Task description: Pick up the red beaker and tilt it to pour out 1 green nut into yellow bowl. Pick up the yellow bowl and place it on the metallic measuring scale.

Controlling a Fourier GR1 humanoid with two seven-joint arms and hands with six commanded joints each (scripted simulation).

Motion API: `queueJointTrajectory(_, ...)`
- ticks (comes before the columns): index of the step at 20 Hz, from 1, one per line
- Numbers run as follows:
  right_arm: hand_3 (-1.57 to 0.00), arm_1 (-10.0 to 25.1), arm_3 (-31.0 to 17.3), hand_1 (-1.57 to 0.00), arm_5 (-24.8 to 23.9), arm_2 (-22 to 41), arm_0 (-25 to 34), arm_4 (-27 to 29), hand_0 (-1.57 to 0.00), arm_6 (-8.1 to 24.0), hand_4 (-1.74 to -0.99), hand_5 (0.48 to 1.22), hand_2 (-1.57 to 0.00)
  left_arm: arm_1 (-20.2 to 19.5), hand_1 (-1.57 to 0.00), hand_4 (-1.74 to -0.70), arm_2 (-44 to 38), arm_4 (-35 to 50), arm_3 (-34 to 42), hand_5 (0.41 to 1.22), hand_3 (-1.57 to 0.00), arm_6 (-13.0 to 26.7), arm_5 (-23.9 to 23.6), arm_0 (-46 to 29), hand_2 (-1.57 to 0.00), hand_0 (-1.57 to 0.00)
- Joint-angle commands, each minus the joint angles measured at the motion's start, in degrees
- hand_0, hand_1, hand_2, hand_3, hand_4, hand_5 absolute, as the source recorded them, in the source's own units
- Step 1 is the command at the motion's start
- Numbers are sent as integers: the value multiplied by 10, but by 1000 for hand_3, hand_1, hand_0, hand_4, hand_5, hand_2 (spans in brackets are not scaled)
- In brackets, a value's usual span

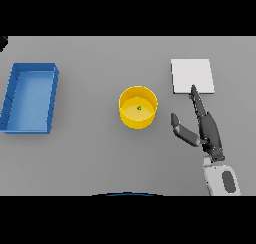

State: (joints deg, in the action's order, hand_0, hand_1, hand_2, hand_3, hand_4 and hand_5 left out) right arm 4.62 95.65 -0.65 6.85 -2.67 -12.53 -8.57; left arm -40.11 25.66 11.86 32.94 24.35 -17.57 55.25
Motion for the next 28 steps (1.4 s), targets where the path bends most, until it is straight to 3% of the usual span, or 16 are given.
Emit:
queueJointTrajectory(1, 1, 0, -3, 1, 0, 2, -5, -2, 1, -8, -1207, 708, 1, -9, -1571, -1741, 1, 11, 42, 1221, -1376, 17, -19, -30, -1571, -1571)
queueJointTrajectory(7, 1, -7, -8, 1, -6, 3, -3, -5, 1, -5, -1186, 687, 1, -35, -1571, -1741, 32, 55, 208, 1221, -1383, 86, -100, -153, -1571, -1571)
queueJointTrajectory(9, 1, -6, -4, 1, -2, 4, -3, -2, 1, -5, -1170, 683, 1, -41, -1571, -1741, 48, 69, 246, 1076, -1384, 102, -115, -176, -1571, -1571)
queueJointTrajectory(11, 1, -8, -4, 1, -3, 3, -7, 1, 1, -6, -1168, 679, 1, -55, -1571, -1735, 61, 101, 260, 955, -1366, 106, -100, -187, -1571, -1571)
queueJointTrajectory(12, 1, -5, -6, 1, -1, 1, 0, 1, 1, 0, -1165, 678, 1, -59, -1571, -1661, 72, 110, 269, 888, -1407, 104, -85, -194, -1571, -1571)
queueJointTrajectory(14, 1, -5, -7, 1, -7, 1, 4, -5, 1, 4, -1163, 671, 1, -85, -1545, -1311, 84, 119, 306, 774, -1238, 83, -51, -201, -1489, -1571)
queueJointTrajectory(15, 1, -2, -4, 1, -5, 0, -3, -3, 1, -4, -1159, 669, 1, -99, -1380, -1155, 86, 124, 322, 740, -1098, 61, -25, -212, -1311, -1495)
queueJointTrajectory(17, 1, 0, -4, 1, -3, -2, -4, 1, 1, -7, -1162, 671, 1, -106, -883, -933, 80, 150, 328, 697, -707, 34, 27, -227, -839, -1003)
queueJointTrajectory(20, 1, 0, -3, 1, -1, 1, -6, 0, 1, -12, -1147, 680, 1, -123, -452, -785, 94, 142, 339, 656, -361, 55, 56, -222, -429, -513)
queueJointTrajectory(23, 1, 0, -3, 1, 2, 3, -7, 0, 1, -12, -1156, 690, 1, -113, -231, -741, 106, 120, 317, 648, -185, 44, 57, -215, -219, -262)
queueJointTrajectory(28, 1, -1, -3, 1, -7, 7, -6, -14, 1, 2, -1178, 679, 1, -100, -75, -705, 109, 95, 298, 653, -60, 30, 24, -202, -71, -85)
